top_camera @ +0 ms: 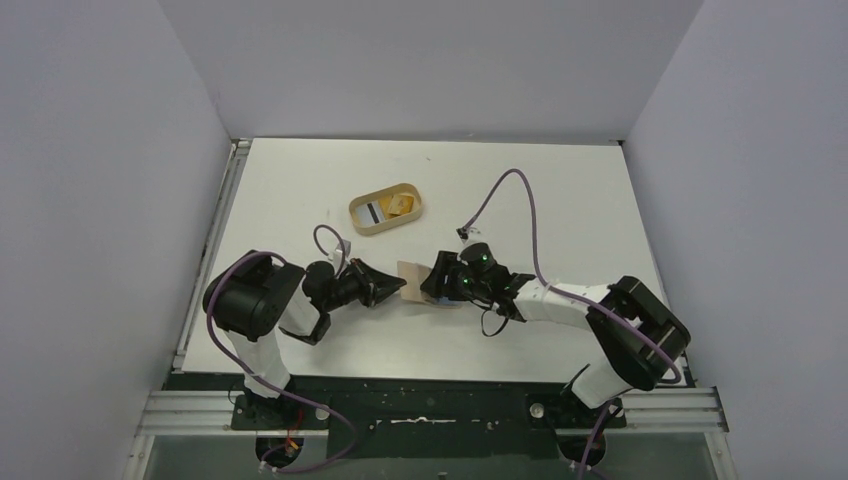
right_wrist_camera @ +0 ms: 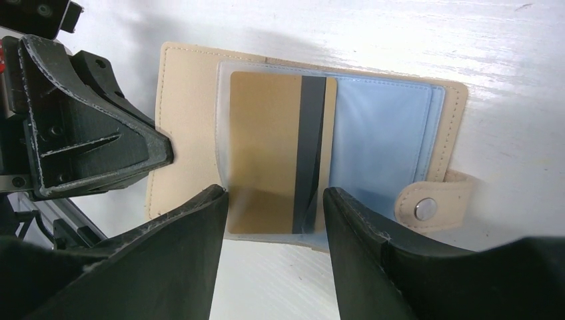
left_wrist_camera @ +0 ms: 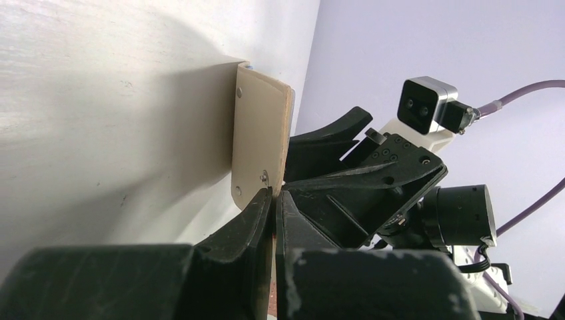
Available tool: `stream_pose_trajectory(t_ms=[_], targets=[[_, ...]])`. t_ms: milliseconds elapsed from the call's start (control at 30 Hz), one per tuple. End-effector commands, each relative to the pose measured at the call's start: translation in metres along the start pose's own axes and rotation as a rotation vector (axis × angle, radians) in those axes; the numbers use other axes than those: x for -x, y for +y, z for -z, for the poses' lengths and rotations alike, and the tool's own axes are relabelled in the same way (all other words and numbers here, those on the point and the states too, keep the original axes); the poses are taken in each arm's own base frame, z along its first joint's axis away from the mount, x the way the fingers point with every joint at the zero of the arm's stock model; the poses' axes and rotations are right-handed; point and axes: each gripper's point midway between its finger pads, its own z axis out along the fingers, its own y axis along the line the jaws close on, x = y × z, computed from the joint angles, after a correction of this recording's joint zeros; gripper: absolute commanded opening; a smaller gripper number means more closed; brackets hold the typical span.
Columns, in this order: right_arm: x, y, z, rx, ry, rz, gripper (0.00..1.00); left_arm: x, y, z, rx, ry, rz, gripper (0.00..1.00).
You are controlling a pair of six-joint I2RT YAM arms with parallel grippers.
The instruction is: Take the credit cards out of the card holder
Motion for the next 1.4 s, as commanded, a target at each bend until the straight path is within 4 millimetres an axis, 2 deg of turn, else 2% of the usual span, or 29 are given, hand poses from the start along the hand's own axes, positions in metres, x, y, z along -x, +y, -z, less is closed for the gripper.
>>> stream_pose_trajectory(t_ms=[0,233,400,633,767,833,900,1033,1133,1367], targets=[[0.021,-0.003,-0.008,-0.013,-0.084,-0.008,0.55,0.0,-0.03,-0.002,-0.115,0.014,-0.069,0.0],[0.018,0.02,-0.018,0.132,-0.066,-0.051,0.56,-0.001,-0.031,-0.001,-0.118,0.015,-0.068,0.0],[0.017,0.043,-0.019,0.305,-0.051,-0.102,0.56,-0.001,-0.029,-0.001,-0.112,0.018,-0.065,0.0],[0.032,0.094,0.0,0.56,-0.057,-0.117,0.58,-0.002,-0.017,-0.001,-0.082,0.02,-0.066,0.0],[0.039,0.121,0.014,0.637,-0.037,-0.075,0.59,-0.003,-0.007,0.0,-0.058,0.016,-0.066,0.0],[0.043,0.126,0.019,0.64,-0.041,-0.073,0.59,-0.002,-0.002,0.0,-0.047,0.011,-0.066,0.0],[0.047,0.115,0.02,0.576,-0.054,-0.076,0.59,-0.001,0.002,0.001,-0.037,0.004,-0.07,0.0],[0.049,0.073,0.014,0.38,-0.08,-0.077,0.59,-0.002,0.011,0.003,-0.015,0.002,-0.07,0.0],[0.048,0.051,0.007,0.34,-0.08,-0.12,0.59,-0.002,0.016,0.004,-0.001,0.005,-0.067,0.0],[0.035,0.023,-0.006,0.181,-0.028,-0.086,0.59,-0.003,0.02,0.005,0.008,0.007,-0.068,0.0]])
